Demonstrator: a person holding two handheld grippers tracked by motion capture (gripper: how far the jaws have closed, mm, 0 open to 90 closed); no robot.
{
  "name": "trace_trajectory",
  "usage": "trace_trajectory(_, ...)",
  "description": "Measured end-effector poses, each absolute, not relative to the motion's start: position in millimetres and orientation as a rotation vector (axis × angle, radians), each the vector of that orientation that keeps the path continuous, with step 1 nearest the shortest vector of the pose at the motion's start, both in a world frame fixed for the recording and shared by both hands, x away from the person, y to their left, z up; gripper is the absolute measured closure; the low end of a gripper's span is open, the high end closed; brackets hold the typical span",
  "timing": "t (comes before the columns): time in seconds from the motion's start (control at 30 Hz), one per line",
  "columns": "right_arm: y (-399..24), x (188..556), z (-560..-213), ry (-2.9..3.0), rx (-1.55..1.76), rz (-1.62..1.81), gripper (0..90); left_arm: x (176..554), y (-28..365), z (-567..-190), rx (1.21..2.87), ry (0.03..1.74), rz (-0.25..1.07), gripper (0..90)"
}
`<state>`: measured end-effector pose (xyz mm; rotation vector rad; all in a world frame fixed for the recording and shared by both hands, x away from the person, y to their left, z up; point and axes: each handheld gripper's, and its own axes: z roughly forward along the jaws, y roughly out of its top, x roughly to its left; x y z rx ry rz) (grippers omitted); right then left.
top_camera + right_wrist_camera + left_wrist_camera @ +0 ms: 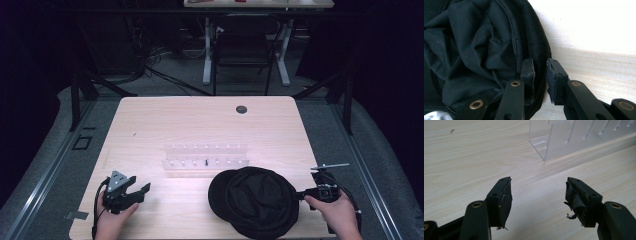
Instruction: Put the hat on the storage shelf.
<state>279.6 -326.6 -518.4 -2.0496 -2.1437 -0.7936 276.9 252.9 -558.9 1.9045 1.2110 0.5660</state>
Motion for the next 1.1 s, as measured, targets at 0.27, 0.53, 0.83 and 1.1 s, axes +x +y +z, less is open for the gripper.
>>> trace_trajectory(0.27, -325, 283, -521, -2.140, -2.041, -0.760, 75.8, 277, 253, -559, 1.909, 1.212, 0.565, 38.1)
trace_trajectory(0.53, -323, 287, -523, -2.161, -1.995, -0.708, 78.0, 277, 253, -559, 1.908, 1.212, 0.568, 38.2)
trace_trajectory(0.83, -324, 291, -523, -2.164, -1.953, -0.663, 78.6, 277, 253, -559, 1.912, 1.213, 0.566, 38.1)
trace_trajectory(1.1, -325, 294, -524, -2.126, -1.938, -0.649, 82.4, 277, 253, -559, 1.913, 1.212, 0.565, 38.1)
